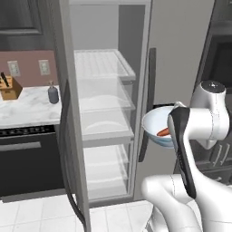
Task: Move the glass cup from next to the sink to the open cabinet. Then, move the bowl with the carrot to the fridge to clear the area for faucet cleaning.
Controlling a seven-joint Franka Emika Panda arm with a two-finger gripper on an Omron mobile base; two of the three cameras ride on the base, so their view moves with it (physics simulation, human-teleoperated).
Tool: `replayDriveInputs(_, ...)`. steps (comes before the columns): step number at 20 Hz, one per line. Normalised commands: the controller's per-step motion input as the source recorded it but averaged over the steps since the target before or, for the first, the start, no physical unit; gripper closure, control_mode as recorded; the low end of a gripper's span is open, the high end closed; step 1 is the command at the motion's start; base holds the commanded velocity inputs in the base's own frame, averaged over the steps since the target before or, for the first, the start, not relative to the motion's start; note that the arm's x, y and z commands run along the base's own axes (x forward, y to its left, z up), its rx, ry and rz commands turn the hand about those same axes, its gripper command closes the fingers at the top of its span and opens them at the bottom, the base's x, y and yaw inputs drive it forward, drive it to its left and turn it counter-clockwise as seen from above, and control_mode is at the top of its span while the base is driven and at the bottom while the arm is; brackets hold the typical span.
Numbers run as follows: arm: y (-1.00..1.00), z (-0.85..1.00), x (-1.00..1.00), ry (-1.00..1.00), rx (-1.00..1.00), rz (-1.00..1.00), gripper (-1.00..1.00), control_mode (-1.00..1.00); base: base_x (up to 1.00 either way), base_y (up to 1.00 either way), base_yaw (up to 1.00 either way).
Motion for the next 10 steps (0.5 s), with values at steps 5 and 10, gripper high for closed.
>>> replayDriveInputs(5, 0.00, 0.00, 0.00, 0.00, 0.00, 0.00, 1.00, 1.00, 0.04, 0.15, 0.09)
replayDriveInputs(10, 0.00, 0.00, 0.00, 0.00, 0.00, 0.00, 1.00, 1.00, 0.02, 0.16, 0.10)
